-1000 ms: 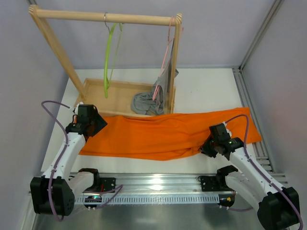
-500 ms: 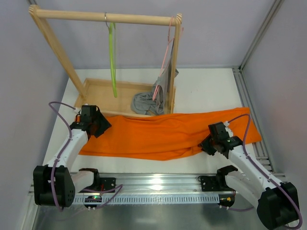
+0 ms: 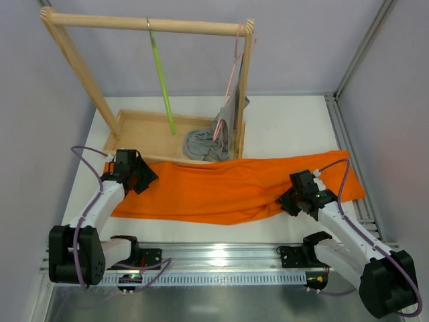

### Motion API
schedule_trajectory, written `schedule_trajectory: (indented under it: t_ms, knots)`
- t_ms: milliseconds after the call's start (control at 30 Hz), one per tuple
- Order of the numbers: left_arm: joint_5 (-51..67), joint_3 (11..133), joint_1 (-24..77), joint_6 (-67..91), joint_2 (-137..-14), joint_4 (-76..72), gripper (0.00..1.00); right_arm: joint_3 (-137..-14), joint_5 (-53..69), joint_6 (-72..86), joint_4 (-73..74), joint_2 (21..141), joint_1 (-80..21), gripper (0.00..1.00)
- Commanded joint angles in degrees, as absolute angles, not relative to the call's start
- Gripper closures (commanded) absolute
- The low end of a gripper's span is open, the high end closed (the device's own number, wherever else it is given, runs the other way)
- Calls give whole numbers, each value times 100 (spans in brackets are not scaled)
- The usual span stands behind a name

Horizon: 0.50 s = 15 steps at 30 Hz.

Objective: Place the trousers on the hanger
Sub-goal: Fold the trousers

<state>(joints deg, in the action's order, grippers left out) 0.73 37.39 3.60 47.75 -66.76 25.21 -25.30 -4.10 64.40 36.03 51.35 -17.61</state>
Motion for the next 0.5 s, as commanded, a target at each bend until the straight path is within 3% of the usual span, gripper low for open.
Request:
schedule_trajectory:
  t_ms: [0, 167, 467]
  knots:
    - [176, 3630, 325, 4904, -6706, 2154, 45, -2584, -668, 6776, 3401, 5080, -1837, 63]
    - [237, 3604, 325, 4922, -6811, 2066, 46, -2479, -729, 6926, 3323, 5150, -1863, 64]
    - [123, 3621, 334, 5045, -7268, 1899, 46, -2329, -747, 6530, 3401, 5063, -1863, 83]
